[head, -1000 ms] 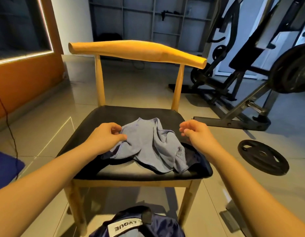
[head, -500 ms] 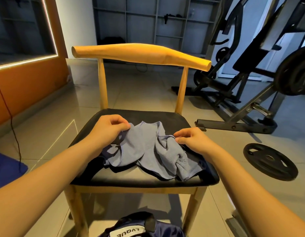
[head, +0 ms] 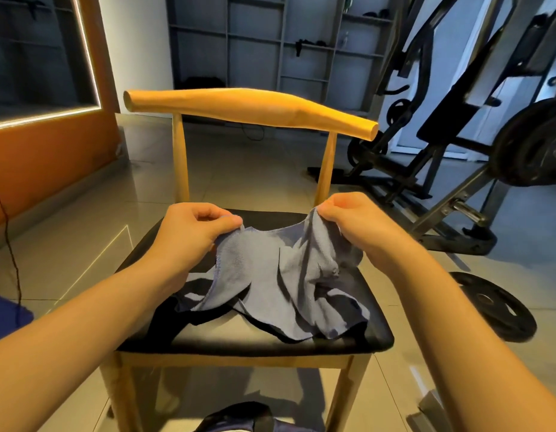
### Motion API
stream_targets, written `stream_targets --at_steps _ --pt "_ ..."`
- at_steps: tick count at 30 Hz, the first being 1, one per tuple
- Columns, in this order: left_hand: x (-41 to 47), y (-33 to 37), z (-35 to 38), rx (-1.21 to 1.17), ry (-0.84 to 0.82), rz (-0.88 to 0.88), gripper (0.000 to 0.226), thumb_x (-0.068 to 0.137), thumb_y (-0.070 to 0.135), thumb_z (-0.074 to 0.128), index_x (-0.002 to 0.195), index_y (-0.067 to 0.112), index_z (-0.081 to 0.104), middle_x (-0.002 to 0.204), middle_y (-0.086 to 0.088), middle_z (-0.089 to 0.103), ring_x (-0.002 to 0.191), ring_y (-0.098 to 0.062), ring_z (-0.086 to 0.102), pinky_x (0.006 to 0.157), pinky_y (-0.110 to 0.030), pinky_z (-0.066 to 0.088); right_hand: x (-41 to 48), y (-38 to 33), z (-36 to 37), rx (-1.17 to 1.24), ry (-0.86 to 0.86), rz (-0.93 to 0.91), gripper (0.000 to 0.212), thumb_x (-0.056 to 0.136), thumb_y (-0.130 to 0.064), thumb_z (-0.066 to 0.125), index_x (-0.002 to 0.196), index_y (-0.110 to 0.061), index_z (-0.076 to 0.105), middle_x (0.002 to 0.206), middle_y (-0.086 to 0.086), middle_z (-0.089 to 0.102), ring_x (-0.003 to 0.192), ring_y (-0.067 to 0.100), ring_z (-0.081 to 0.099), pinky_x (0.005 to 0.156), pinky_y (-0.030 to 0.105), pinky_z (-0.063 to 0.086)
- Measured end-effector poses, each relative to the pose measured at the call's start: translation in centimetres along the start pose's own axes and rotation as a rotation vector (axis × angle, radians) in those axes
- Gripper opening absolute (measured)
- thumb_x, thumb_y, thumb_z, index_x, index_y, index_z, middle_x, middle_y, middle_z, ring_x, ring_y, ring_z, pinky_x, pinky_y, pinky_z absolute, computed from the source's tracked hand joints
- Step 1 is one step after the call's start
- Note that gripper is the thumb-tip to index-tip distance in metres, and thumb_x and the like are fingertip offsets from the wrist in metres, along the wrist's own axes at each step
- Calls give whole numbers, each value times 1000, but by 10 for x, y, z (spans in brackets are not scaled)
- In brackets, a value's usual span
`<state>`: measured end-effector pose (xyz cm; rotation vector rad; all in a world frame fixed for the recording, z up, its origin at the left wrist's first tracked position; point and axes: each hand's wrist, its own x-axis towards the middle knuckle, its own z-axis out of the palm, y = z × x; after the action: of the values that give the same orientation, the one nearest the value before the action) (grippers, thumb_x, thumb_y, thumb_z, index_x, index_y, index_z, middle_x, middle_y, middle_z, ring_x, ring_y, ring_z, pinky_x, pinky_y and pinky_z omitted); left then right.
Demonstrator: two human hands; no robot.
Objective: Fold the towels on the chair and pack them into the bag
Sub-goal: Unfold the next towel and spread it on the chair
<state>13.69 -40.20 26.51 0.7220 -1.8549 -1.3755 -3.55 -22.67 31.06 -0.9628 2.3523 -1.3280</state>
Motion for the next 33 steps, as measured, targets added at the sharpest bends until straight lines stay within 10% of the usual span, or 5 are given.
stream_targets --at_steps 12,18,24,28,33 --pt "-29 7 17 -57 -137 -37 6 89 10 76 91 5 77 83 -11 76 65 -9 70 53 -18 52 -16 4 40 437 -288 178 40 87 5 69 120 -15 58 102 14 78 74 19 73 57 27 52" --pt "-33 0 20 -22 -154 -101 6 90 5 74 94 3 77 85 -13 77 64 -10 72 53 -18 54 -24 18 40 220 -386 74 48 79 3 77 119 -18 63 104 6 77 96 24 70 74 35 52" --pt "-28 -4 16 -28 -146 -161 5 92 9 72 90 9 77 87 -10 77 72 -17 71 55 -22 55 -36 31 36 -161 -444 4 17 85 0 76 97 9 70 76 13 66 68 22 65 61 27 57" --pt "-21 6 0 220 -245 -97 9 93 15 72 88 16 80 67 -1 70 57 -11 56 52 -22 45 -35 22 2 -200 -335 -37 16 97 -10 64 88 -2 74 70 9 62 62 16 55 53 23 47" --pt "-17 41 -23 254 -351 138 8 92 25 72 91 22 80 85 7 75 76 -3 66 66 -18 51 -22 22 -45 -870 -54 -115 26 99 -32 62 74 -26 67 79 0 69 73 19 62 66 36 52"
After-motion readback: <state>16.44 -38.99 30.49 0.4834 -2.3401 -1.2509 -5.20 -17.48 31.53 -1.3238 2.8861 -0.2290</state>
